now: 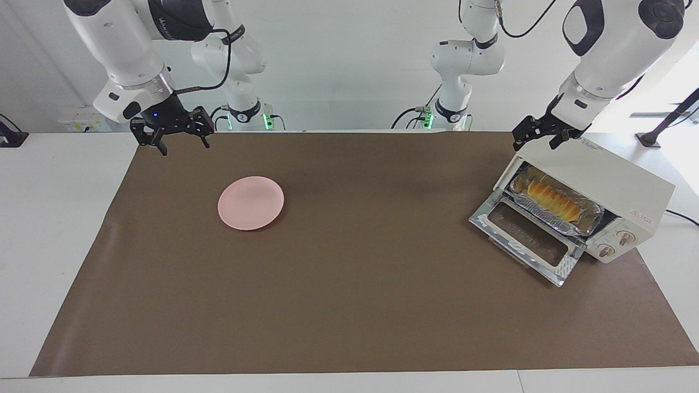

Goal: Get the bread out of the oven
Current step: 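Reach the left gripper into the toaster oven and grasp the foil tray, then pull the foil tray out and set it on the table with the left gripper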

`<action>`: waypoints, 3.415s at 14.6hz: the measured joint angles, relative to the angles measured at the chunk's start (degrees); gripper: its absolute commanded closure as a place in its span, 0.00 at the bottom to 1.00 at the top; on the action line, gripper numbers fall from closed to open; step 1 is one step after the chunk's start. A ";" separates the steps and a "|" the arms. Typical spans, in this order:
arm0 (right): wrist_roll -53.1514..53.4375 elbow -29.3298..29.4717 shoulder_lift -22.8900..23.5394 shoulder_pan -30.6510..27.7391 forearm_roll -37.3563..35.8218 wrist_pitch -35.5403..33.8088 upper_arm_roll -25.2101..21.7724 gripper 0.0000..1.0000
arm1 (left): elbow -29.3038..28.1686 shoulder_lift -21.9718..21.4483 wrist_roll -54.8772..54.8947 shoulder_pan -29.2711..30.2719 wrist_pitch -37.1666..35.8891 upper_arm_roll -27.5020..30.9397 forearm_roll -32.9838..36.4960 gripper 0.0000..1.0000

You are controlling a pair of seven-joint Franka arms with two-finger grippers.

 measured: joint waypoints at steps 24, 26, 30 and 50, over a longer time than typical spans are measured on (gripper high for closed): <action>0.00 0.00 0.00 0.00 0.00 0.00 0.00 0.00 | -9.58 12.14 -36.04 1.81 24.27 0.67 8.64 0.00; 0.00 0.00 0.00 0.00 0.00 0.00 0.00 0.00 | -11.72 12.20 -37.04 1.81 26.75 0.59 9.60 0.00; 0.00 0.00 0.00 0.00 0.00 0.00 0.00 0.00 | -15.93 12.44 -38.00 3.00 31.98 0.68 10.57 0.80; 0.00 0.00 0.00 0.00 0.00 0.00 0.00 0.00 | -2.67 22.47 -36.29 -28.97 35.02 -1.68 2.28 1.00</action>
